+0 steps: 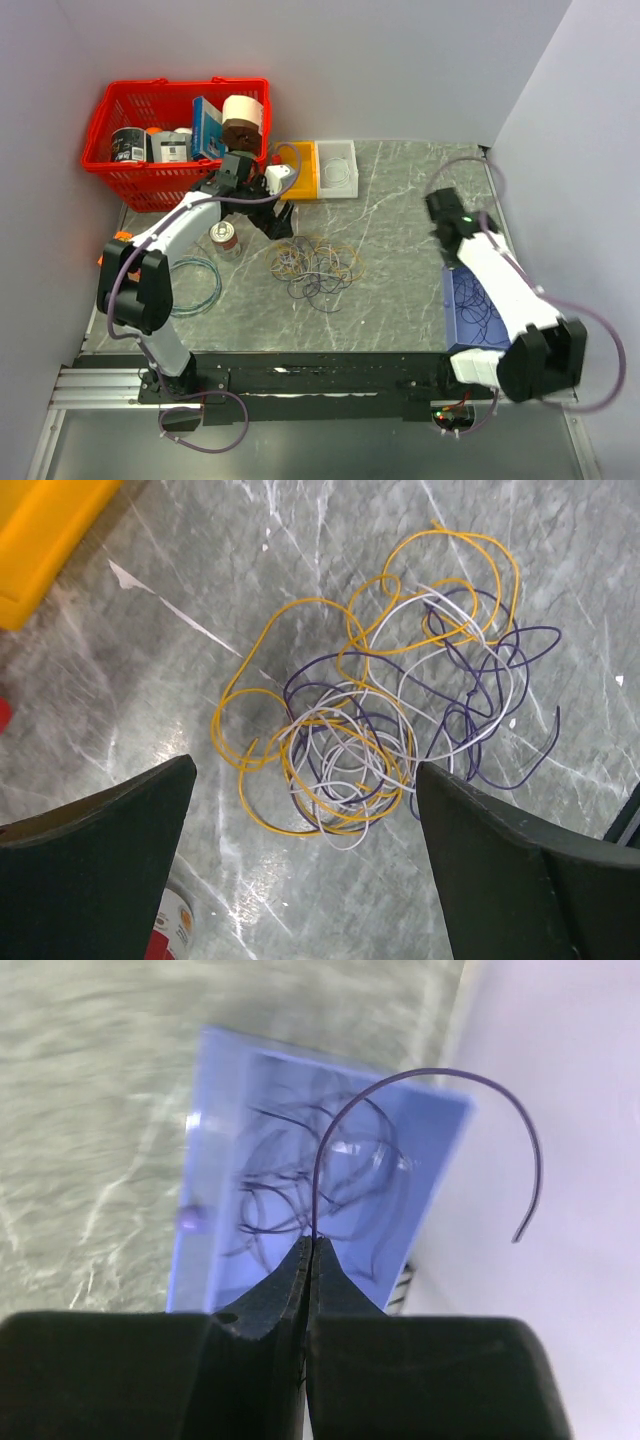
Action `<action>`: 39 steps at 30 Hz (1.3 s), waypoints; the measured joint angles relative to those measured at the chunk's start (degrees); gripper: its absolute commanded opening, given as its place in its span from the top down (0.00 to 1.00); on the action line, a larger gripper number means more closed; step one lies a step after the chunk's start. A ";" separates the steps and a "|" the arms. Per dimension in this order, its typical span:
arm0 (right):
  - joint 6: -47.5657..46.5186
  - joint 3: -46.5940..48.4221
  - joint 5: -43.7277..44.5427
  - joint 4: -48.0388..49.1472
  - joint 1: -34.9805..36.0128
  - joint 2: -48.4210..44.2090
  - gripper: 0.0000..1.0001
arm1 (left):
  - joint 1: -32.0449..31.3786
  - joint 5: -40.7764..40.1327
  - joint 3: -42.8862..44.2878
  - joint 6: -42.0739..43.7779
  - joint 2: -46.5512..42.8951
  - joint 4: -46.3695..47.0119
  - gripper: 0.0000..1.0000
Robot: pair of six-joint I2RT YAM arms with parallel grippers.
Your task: Untangle the cables
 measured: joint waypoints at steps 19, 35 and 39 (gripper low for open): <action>1.25 -11.98 -4.24 2.40 -14.27 -2.10 0.21 | 0.00 1.07 -3.98 2.19 -8.87 1.03 0.02; 9.44 8.50 2.71 -3.52 0.85 -5.03 0.00 | 0.07 0.90 -3.98 2.54 -5.40 -0.52 0.02; 11.85 9.31 -7.61 3.50 7.63 -5.57 0.00 | 0.09 -0.11 -3.89 1.01 -3.02 -1.18 0.02</action>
